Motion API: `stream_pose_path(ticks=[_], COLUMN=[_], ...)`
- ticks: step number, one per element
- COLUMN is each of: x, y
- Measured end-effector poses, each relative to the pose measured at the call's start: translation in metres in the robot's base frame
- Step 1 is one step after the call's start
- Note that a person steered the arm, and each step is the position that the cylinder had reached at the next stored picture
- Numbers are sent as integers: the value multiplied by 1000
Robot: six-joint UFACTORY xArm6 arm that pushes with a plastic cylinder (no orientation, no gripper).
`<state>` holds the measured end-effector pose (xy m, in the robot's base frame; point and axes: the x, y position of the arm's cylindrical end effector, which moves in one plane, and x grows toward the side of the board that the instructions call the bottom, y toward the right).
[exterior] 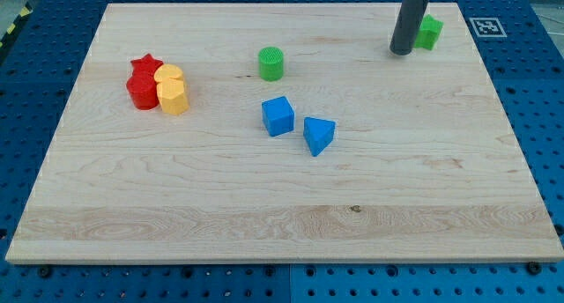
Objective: Move the green star to the top right of the board
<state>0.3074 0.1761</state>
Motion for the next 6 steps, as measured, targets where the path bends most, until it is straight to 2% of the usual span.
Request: stream_pose_path(ticks=[5,6], x=[-13,-15], y=[-29,-13])
